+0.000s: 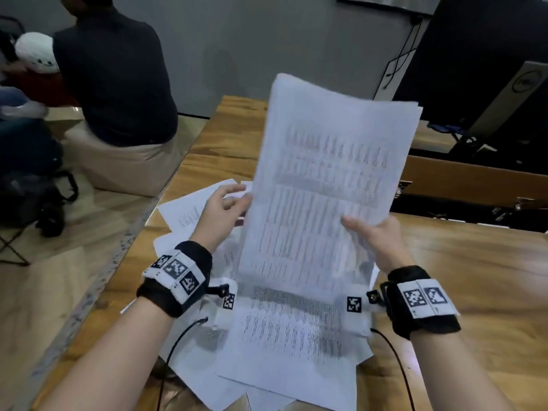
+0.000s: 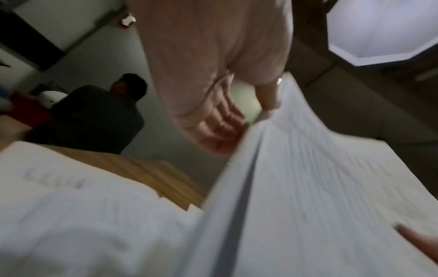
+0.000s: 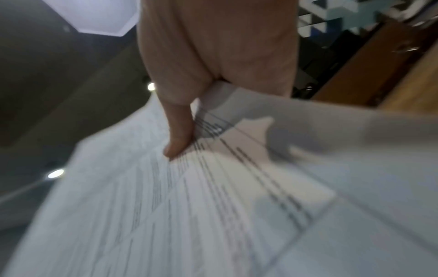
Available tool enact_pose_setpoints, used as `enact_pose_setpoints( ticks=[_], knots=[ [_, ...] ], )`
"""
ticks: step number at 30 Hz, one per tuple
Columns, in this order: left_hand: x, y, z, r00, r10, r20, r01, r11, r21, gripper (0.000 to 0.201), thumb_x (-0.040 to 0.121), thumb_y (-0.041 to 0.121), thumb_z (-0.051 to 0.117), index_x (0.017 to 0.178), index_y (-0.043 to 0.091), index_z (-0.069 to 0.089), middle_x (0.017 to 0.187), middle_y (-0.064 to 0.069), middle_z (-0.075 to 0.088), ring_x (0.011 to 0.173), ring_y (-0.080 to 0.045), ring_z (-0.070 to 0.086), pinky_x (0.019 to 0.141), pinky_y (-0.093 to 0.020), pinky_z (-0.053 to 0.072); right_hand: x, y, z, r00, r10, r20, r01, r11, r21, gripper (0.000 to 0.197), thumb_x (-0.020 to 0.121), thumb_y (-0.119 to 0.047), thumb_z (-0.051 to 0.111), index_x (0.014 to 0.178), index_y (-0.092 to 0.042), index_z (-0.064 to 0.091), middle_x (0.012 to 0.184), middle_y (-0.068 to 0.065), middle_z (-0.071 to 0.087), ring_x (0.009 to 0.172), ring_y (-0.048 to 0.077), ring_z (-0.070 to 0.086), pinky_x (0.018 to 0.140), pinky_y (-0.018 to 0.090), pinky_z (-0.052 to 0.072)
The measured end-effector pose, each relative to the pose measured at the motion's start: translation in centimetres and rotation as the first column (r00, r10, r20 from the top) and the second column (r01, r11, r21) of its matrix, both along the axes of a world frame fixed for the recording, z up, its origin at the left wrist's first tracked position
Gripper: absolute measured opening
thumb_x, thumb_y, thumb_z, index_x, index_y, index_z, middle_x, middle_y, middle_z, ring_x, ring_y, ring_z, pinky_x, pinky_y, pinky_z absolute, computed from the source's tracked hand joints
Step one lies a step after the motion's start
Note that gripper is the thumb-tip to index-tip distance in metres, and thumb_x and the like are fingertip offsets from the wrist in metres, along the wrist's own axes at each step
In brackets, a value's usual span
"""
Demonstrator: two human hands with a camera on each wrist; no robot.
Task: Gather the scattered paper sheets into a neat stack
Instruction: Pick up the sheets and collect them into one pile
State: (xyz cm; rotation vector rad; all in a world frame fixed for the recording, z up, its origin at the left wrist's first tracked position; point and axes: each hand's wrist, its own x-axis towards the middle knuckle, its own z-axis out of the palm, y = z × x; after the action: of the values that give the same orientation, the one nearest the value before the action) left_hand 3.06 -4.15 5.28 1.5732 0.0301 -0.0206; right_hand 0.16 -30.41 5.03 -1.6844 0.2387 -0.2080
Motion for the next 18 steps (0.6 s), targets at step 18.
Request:
enact_pose_setpoints(
  ticks=[18],
  knots=[
    [-1.0, 6.2, -8.5, 0.87, 0.01, -0.493, 0.415, 0.526, 0.742, 0.03, 0.09, 0.028, 0.052, 0.108, 0.004, 0.054, 0.106, -0.01, 0.056, 0.105, -0.03, 0.055, 0.079, -0.031, 0.042, -4.0, 0.9, -7.9, 0.816, -0.027, -0.577, -0.142, 0.959, -0.245, 0.021, 0.079, -0.011, 0.069, 0.098, -0.008, 0.063, 0.075, 0.006, 0.068, 0.064, 0.018, 0.063, 0.046, 0.021, 0.047]
  ],
)
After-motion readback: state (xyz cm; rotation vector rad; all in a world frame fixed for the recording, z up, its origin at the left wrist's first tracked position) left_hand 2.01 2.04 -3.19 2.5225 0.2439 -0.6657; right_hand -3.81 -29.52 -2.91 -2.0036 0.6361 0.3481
